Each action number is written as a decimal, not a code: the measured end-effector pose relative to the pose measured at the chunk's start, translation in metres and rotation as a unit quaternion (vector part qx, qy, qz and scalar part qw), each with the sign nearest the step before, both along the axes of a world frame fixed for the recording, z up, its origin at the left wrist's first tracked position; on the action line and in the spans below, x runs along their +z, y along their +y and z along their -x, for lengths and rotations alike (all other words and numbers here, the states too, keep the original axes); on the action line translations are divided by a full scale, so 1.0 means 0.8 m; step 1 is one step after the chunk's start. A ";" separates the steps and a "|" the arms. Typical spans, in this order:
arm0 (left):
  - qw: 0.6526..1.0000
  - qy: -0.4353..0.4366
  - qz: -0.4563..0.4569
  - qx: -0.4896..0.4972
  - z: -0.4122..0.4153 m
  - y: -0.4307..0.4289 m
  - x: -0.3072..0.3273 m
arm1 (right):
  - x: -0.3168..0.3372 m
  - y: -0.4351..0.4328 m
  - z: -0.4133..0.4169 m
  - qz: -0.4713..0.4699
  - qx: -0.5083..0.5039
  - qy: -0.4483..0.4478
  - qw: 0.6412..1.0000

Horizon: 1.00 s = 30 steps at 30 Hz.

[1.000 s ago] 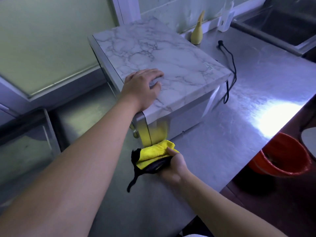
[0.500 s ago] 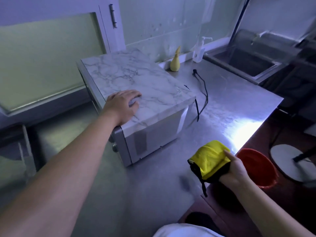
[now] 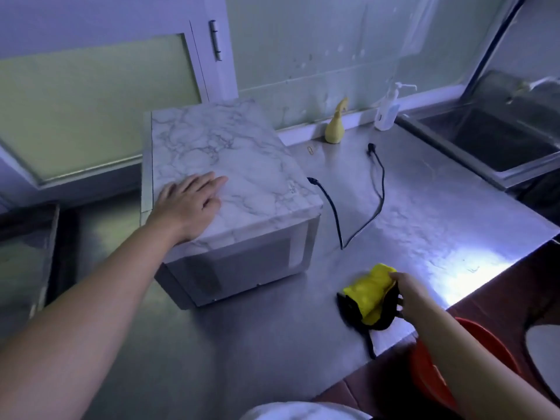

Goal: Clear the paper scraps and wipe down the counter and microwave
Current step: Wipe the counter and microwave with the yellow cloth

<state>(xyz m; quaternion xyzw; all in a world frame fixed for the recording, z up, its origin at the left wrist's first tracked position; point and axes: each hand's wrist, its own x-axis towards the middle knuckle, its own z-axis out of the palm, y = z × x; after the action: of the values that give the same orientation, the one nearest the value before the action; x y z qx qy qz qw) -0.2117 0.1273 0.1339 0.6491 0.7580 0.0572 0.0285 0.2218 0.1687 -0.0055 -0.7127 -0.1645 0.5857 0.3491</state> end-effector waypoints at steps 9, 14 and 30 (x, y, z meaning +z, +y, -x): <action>0.983 -0.004 -0.014 0.185 -0.017 -0.010 0.008 | 0.113 0.093 0.072 -0.350 0.257 -0.186 0.881; 0.955 0.009 -0.027 0.297 -0.030 -0.018 0.005 | 0.188 0.114 0.197 -0.510 0.428 -0.233 0.708; 0.946 -0.035 -0.174 0.272 -0.051 -0.037 0.009 | 0.185 0.147 0.298 -0.369 0.510 -0.474 0.615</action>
<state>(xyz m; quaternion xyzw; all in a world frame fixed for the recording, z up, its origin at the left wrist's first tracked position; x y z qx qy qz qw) -0.1707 0.0978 0.1412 0.4103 0.8827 0.2162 -0.0755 -0.0167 0.2865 0.1423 -0.5033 -0.8468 0.1396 0.1008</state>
